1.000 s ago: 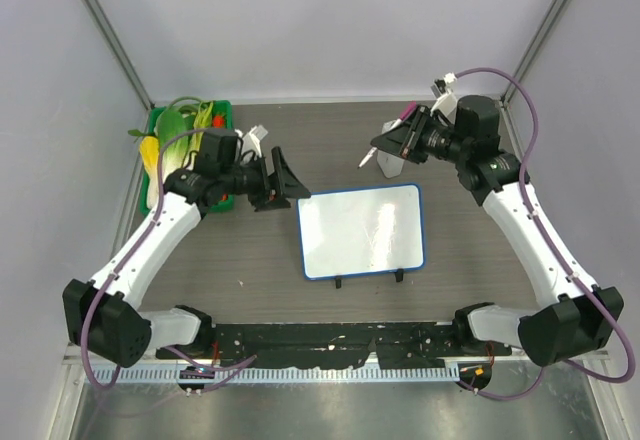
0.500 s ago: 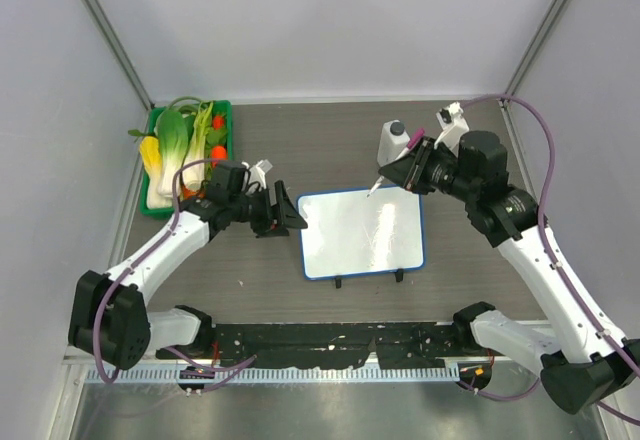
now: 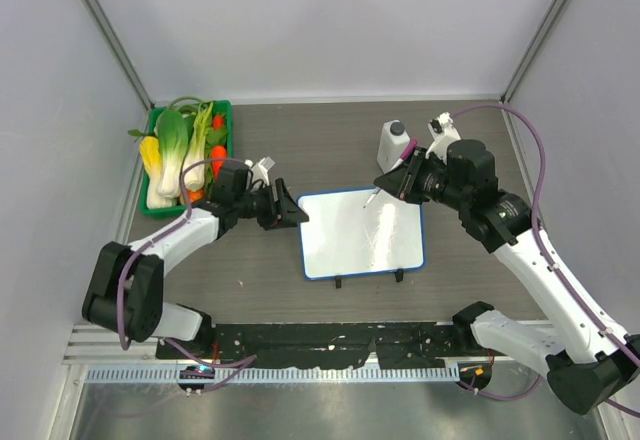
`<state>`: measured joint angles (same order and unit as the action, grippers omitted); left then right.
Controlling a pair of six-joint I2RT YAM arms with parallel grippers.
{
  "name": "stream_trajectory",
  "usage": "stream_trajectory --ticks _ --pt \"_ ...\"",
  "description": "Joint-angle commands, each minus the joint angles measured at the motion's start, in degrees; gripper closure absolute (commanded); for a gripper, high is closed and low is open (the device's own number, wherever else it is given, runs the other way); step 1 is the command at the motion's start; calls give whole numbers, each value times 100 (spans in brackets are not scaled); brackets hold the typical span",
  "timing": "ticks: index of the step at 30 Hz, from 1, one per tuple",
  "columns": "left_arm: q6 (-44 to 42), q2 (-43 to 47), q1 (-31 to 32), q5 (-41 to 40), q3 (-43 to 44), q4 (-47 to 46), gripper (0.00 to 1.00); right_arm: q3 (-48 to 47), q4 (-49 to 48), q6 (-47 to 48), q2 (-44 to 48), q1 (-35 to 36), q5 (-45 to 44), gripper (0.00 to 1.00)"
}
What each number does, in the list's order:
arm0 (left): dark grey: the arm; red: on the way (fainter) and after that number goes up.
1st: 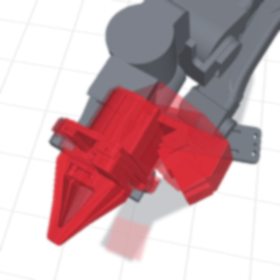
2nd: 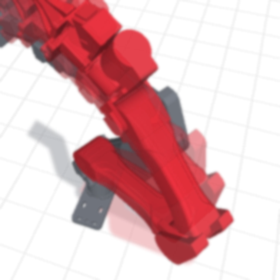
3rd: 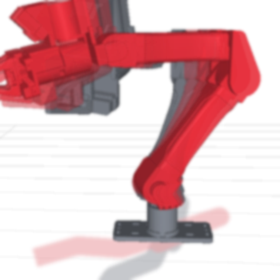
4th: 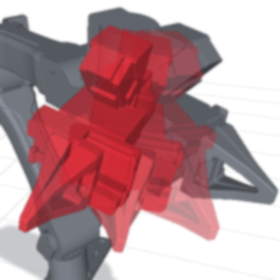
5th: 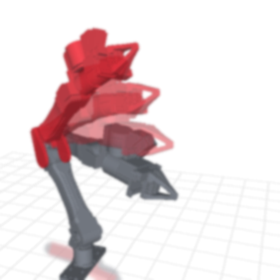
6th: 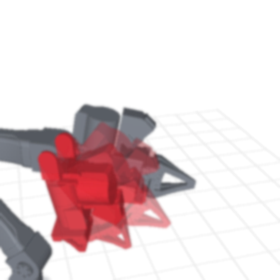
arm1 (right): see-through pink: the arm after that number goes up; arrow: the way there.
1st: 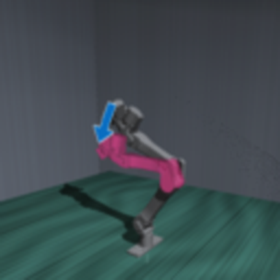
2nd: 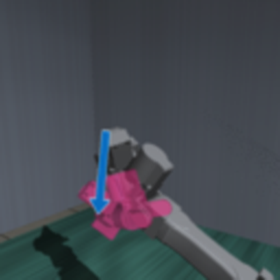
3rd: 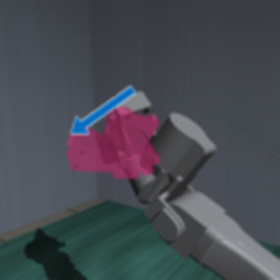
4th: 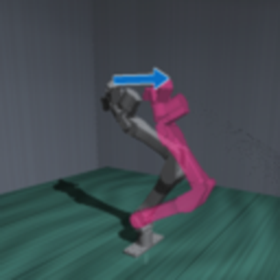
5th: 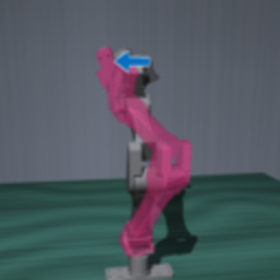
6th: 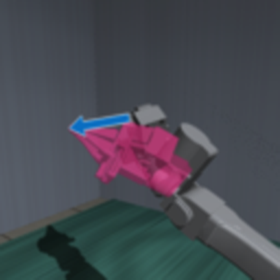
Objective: Write a sentence on the whiteboard
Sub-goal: Hold the whiteboard on the whiteboard stand.
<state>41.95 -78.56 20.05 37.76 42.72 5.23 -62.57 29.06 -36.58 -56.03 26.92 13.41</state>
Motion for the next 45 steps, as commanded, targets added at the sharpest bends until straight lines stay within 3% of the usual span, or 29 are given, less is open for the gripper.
stream_trajectory --ticks 1,11,16,19,28,45 --pt "-152 -483 -54 539 262 -927 46 7 -357 -16 -31 24 -172 99" --pt "-794 -1020 -72 838 588 -735 58 8 -471 81 -189 33 -181 99" --pt "-996 -872 -72 760 527 -322 38 16 -480 195 -338 33 -119 98" --pt "-1049 -635 -72 724 431 -207 32 51 -471 370 -400 33 -119 99" --pt "-952 -265 -63 680 290 -216 28 367 -787 590 -409 24 -93 99" --pt "-909 -19 -54 408 -448 -1138 25 2054 -2176 950 285 24 65 98"
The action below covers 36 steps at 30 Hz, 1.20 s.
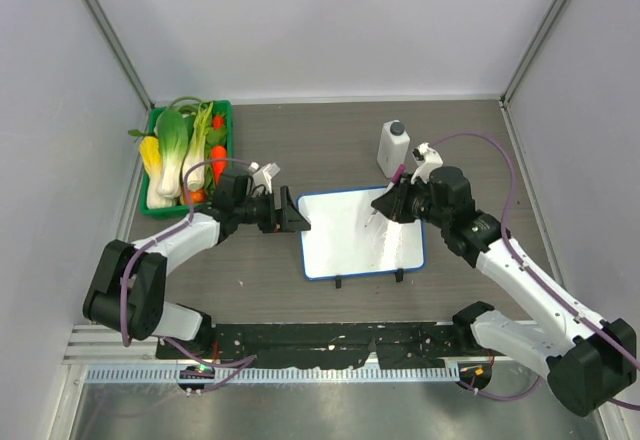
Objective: Write a sentence on the whiteboard
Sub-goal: Hold the whiteboard on the whiteboard stand.
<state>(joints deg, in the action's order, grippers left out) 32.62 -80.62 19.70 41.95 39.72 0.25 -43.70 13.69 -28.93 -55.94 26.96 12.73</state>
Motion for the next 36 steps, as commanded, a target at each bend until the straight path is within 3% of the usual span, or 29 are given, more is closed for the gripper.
stream_trajectory --ticks 1,9,16,23,36 --pt "95 257 -19 -64 -245 -788 24 300 -744 194 399 28 116 99" --pt "482 336 -10 14 -799 -1431 24 722 -719 -51 1049 20 -201 99" --pt "535 274 -10 120 -721 -1353 24 846 -719 -87 1208 28 -183 99" --pt "482 372 -2 103 -668 -1150 24 749 -780 -122 954 28 -192 99" --pt "780 -199 -10 260 -729 -2028 23 653 -816 -184 839 28 -201 99"
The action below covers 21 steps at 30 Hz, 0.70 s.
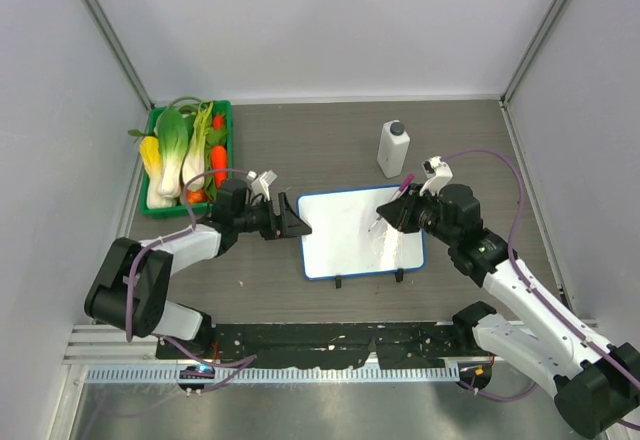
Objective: Write a sentence on the whiteboard
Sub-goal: Hold the whiteboard on the whiteboard stand.
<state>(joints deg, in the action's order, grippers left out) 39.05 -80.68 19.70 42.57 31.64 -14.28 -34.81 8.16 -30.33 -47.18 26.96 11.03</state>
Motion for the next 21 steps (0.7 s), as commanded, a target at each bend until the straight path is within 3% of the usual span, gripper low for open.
stream_trajectory --ticks 1,14,17,21 --pt "208 -211 -2 217 62 -715 23 -254 -210 -17 -54 29 -22 99" --pt "542 106 -10 164 -351 -1480 25 -378 -412 281 33 29 339 99" --pt "674 62 -10 278 -404 -1796 29 -413 -412 334 60 64 313 99" --pt "815 -17 -10 471 -413 -2183 42 -395 -781 212 -89 203 348 99"
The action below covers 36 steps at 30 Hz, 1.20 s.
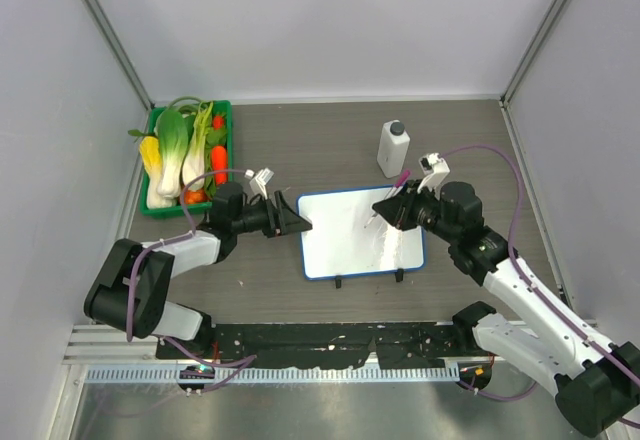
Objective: Write a sentence on the whiteboard
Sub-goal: Hold the whiteboard on the whiteboard stand, then write on the whiteboard with the whiteboard.
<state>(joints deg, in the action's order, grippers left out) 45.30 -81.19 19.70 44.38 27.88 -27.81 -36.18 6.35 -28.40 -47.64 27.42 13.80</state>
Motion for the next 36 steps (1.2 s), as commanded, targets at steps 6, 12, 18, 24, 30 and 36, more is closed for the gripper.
stream_trajectory --ticks 6,12,18,24,30,36 --pt "295 -169 -10 580 -54 -1191 50 -547 -986 142 -552 773 -501 99" --pt "295 -380 -10 642 -116 -1358 57 -908 -1433 248 -1159 1081 -782 99" --pt "366 -547 -10 607 -292 -1710 76 -785 -2032 370 -1424 1423 -1194 99" --pt "252 -547 -10 624 -266 -1508 99 -846 -2436 291 -1731 1608 -1635 99" --pt "216 -565 -11 633 -230 -1323 100 -1048 -2533 432 -2126 1924 -1995 98" --pt "50 -468 -10 589 -186 -1034 100 -1093 -2656 432 -2329 2136 -2461 98"
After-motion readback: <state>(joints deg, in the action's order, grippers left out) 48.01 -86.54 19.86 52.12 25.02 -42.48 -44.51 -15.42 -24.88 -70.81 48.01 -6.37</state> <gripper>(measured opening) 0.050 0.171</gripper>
